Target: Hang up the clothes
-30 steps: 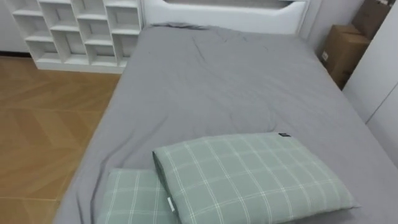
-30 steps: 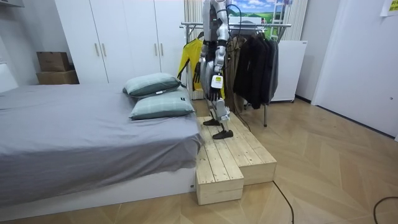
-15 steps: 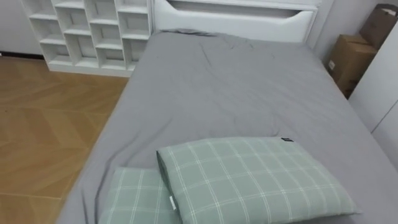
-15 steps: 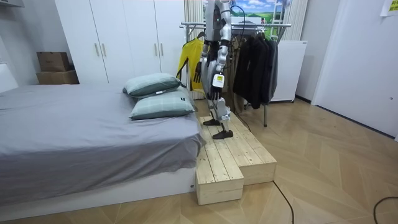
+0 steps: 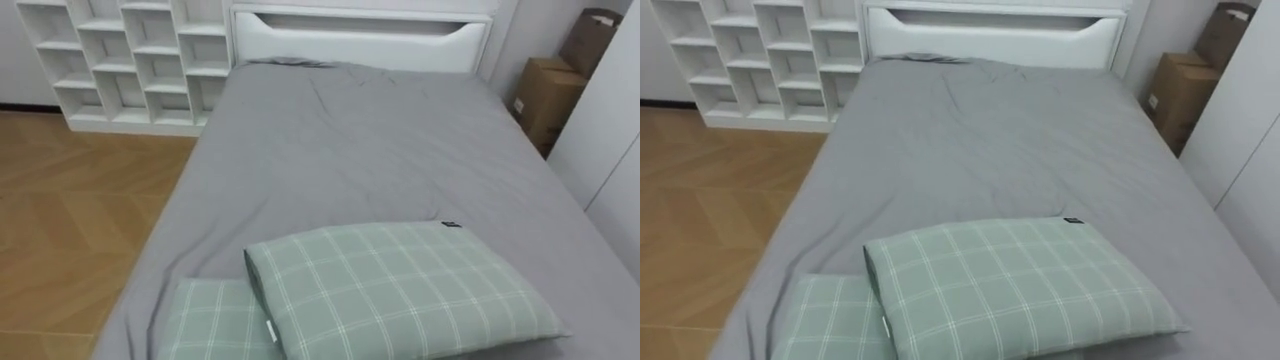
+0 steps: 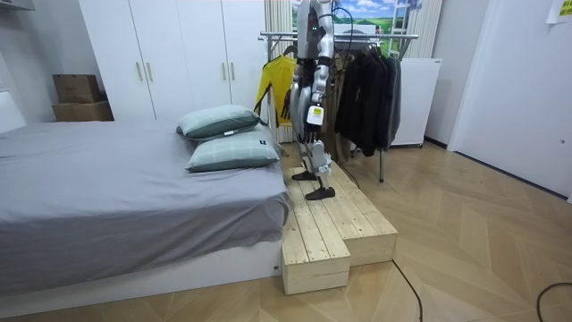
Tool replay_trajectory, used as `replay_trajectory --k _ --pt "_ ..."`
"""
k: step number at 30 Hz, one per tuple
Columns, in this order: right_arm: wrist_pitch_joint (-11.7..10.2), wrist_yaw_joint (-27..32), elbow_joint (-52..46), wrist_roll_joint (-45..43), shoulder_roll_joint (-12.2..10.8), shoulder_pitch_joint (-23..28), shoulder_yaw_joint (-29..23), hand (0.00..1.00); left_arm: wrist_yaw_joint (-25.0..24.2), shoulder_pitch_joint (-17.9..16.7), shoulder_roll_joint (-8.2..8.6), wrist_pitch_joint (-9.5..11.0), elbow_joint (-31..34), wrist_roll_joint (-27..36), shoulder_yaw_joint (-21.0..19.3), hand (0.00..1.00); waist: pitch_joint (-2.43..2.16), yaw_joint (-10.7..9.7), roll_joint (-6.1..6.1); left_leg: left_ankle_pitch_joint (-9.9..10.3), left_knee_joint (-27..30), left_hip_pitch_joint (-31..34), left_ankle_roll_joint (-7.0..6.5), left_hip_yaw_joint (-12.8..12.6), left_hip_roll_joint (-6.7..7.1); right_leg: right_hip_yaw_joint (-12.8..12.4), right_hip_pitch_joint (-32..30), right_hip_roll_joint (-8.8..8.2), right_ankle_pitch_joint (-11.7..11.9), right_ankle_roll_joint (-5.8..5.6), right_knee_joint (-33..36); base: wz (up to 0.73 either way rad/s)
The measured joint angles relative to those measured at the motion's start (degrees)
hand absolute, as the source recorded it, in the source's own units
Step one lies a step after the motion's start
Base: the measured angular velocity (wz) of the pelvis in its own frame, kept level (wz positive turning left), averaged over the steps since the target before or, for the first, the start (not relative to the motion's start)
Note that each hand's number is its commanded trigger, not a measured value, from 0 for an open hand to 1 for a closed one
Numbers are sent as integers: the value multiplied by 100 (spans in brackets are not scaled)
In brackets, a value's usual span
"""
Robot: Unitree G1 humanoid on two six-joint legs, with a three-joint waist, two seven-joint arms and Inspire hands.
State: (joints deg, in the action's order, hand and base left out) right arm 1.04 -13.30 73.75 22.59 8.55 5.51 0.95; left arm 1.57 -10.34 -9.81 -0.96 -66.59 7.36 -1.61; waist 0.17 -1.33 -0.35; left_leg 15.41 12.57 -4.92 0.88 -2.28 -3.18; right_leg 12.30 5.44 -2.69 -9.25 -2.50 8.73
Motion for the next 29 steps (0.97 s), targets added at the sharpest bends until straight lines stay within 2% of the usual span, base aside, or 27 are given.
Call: replay_trajectory --k 7,13,19,29 --pt "46 -105 8 147 -2 35 -9 0 23 -48 18 -121 11 -12 -44 0 2 -6 -1 0 -106 -120 -1 -119 -7 -147 9 16 0 0 -9 -9" --pt "153 -192 5 217 6 35 -12 0 78 -32 17 -149 25 -15 -43 0 1 -23 0 0 -138 -190 -1 -268 -14 -287 -2 27 1 0 -8 -12" --pt "153 -281 1 214 3 22 -69 0 159 -32 20 -153 20 -66 -37 0 6 -165 -2 0 -144 -194 -1 -279 -17 -276 -4 31 4 1 -6 -1" --pt "143 -358 -4 208 -14 42 -237 0 57 -28 18 -151 20 -78 -41 0 18 -182 -20 0 -138 -202 -1 -299 -19 -274 -4 31 6 5 1 0"
